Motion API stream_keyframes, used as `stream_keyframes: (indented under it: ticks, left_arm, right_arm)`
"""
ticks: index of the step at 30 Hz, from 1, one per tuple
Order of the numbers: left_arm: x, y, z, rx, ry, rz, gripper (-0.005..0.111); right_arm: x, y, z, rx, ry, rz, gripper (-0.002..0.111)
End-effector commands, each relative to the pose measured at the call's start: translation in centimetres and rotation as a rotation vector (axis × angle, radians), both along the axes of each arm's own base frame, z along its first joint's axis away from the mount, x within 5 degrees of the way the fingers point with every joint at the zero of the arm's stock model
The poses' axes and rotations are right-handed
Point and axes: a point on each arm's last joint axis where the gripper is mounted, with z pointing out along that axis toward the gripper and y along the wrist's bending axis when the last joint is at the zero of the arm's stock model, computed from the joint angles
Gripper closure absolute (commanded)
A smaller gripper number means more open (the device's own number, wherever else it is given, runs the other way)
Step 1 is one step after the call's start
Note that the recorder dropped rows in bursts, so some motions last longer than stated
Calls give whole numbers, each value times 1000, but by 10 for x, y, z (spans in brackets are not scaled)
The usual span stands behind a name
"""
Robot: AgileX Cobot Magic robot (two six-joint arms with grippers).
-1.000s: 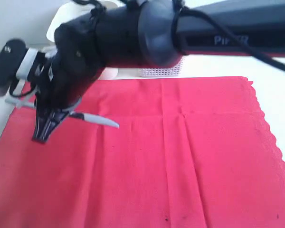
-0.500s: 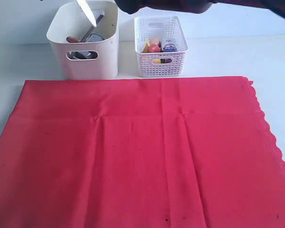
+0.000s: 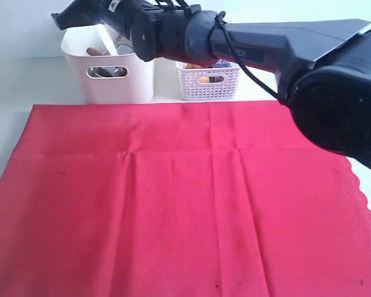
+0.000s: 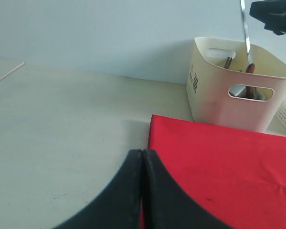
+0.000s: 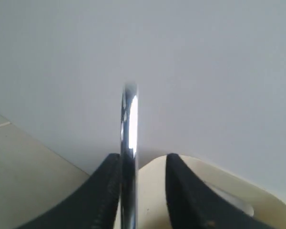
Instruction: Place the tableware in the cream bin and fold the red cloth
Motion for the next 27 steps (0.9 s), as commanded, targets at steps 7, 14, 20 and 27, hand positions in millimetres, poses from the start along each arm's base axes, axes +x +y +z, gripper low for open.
stream_keyframes:
  ticks: [7,14,20,27]
  left_arm:
    - [0,0,1,-6,-11,2,105]
    - [0,0,1,-6,-11,2,105]
    - [0,0,1,-6,-11,2,105]
    - [0,0,1,-6,-11,2,105]
  right_arm:
    - [-4,-9,30,37,237,22,48]
    - [-21,-38,73,-221,352,177,61]
    - [-45,-67,103,-411,499,160,98]
    - [-80,-110,117,-633,681,91,108]
